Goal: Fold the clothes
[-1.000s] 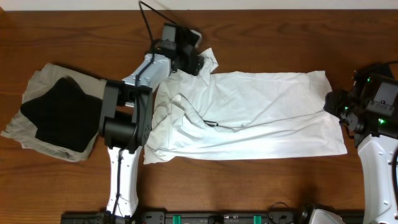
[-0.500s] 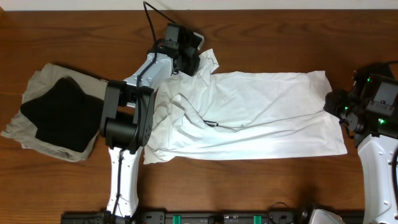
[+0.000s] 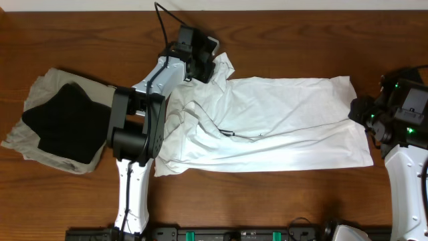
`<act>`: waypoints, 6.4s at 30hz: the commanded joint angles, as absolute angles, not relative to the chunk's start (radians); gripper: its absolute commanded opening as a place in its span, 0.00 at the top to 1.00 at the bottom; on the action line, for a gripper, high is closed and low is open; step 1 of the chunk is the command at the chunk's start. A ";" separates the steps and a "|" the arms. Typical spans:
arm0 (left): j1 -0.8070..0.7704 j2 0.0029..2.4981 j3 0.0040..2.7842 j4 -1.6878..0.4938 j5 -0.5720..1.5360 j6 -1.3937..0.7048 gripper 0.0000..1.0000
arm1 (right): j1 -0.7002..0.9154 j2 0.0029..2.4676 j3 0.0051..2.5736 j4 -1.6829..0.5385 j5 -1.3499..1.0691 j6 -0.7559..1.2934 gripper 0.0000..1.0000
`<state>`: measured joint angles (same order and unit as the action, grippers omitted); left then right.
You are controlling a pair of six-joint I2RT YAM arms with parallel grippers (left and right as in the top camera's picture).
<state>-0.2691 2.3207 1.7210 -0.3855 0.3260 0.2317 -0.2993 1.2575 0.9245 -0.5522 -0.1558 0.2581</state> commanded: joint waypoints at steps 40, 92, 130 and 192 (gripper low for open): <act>-0.196 2.180 1.706 -0.605 0.275 0.093 0.94 | -0.310 1.903 0.962 0.200 -0.049 0.231 0.72; -0.193 2.075 1.706 -0.569 0.275 0.104 0.94 | -0.313 1.979 0.962 0.293 -0.084 0.228 0.73; -0.193 2.042 1.706 -0.570 0.275 0.104 0.94 | -0.315 1.855 1.115 0.049 -0.127 0.219 0.98; -0.194 1.824 1.706 -0.826 0.268 0.144 0.94 | -0.362 1.683 1.116 -0.274 -0.146 0.194 0.99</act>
